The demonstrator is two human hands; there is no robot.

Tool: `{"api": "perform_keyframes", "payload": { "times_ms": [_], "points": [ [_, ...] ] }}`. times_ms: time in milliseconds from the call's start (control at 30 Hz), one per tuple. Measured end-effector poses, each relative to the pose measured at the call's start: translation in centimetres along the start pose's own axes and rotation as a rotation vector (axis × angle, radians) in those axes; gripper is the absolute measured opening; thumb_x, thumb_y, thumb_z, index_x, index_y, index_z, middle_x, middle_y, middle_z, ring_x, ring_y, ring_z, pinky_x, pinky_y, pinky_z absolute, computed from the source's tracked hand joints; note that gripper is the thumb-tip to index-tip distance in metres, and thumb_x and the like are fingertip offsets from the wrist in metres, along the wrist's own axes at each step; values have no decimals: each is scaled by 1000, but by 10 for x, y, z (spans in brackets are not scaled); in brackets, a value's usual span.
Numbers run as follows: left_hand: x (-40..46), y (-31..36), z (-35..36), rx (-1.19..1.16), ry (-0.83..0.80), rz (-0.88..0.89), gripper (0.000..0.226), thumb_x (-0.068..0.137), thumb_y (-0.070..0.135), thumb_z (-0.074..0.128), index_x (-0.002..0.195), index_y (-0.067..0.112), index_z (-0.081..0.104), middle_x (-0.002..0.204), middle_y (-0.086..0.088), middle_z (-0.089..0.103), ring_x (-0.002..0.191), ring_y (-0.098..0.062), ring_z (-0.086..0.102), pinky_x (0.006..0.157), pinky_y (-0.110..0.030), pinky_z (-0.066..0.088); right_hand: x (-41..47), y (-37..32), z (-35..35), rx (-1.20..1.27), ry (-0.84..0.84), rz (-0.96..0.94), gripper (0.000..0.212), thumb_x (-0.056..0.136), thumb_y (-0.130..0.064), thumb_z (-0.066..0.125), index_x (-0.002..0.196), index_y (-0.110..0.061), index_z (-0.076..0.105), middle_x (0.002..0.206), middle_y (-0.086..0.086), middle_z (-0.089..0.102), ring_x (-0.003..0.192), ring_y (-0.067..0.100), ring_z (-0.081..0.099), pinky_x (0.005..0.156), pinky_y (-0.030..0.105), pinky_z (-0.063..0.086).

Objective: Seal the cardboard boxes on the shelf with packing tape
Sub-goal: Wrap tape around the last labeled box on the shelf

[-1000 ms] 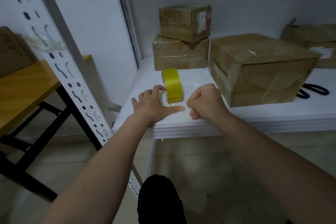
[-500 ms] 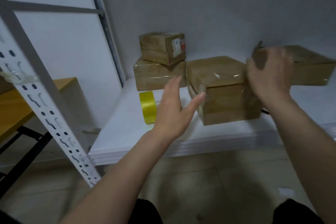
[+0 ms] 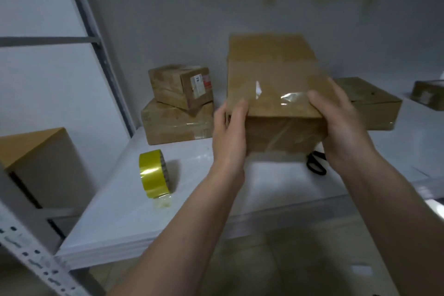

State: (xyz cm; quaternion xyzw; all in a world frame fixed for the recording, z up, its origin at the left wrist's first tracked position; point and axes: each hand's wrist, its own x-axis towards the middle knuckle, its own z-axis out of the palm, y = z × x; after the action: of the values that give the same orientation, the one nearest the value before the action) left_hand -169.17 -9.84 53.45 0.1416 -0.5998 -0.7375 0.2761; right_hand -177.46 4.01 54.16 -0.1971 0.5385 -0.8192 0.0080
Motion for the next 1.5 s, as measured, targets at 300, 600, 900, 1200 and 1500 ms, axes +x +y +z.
{"api": "perform_keyframes", "payload": {
  "times_ms": [300, 600, 900, 1200, 1500],
  "points": [
    [100, 32, 47, 39, -26, 175, 31, 97, 39, 56, 121, 20, 61, 106, 1, 66, 96, -21, 60, 88, -46, 53, 68, 2, 6, 136, 163, 39, 45, 103, -28, 39, 147, -34, 33, 139, -8, 52, 123, 14, 53, 100, 38, 48],
    [176, -30, 72, 516, 52, 140, 49, 93, 37, 60, 130, 5, 54, 127, -13, 61, 121, -29, 55, 105, -40, 43, 122, 66, 10, -317, -69, 318, 55, 99, -27, 50, 149, -32, 29, 148, -2, 40, 129, 21, 44, 101, 38, 42],
    [174, -78, 84, 1137, -145, 552, 58, 94, 18, 57, 148, 10, 38, 149, -12, 37, 139, -30, 31, 114, -37, 28, 156, 91, -29, -355, 130, 336, 52, 88, -7, 49, 138, -18, 43, 125, 8, 60, 104, 22, 59, 86, 33, 50],
    [198, -114, 115, 1001, -213, 50, 67, 88, 32, 67, 145, 13, 38, 149, -10, 41, 137, -30, 40, 111, -41, 36, 168, 68, -112, -819, 622, -62, 41, 95, -13, 50, 134, -9, 43, 138, 10, 41, 127, 26, 40, 107, 41, 36],
    [175, -121, 187, 675, -441, -73, 73, 98, 55, 48, 156, 19, 22, 161, -1, 26, 147, -24, 27, 118, -40, 25, 194, 53, -213, -755, 840, 99, 57, 98, -32, 45, 146, -5, 29, 151, 14, 33, 138, 32, 32, 110, 39, 26]
  ]
}}
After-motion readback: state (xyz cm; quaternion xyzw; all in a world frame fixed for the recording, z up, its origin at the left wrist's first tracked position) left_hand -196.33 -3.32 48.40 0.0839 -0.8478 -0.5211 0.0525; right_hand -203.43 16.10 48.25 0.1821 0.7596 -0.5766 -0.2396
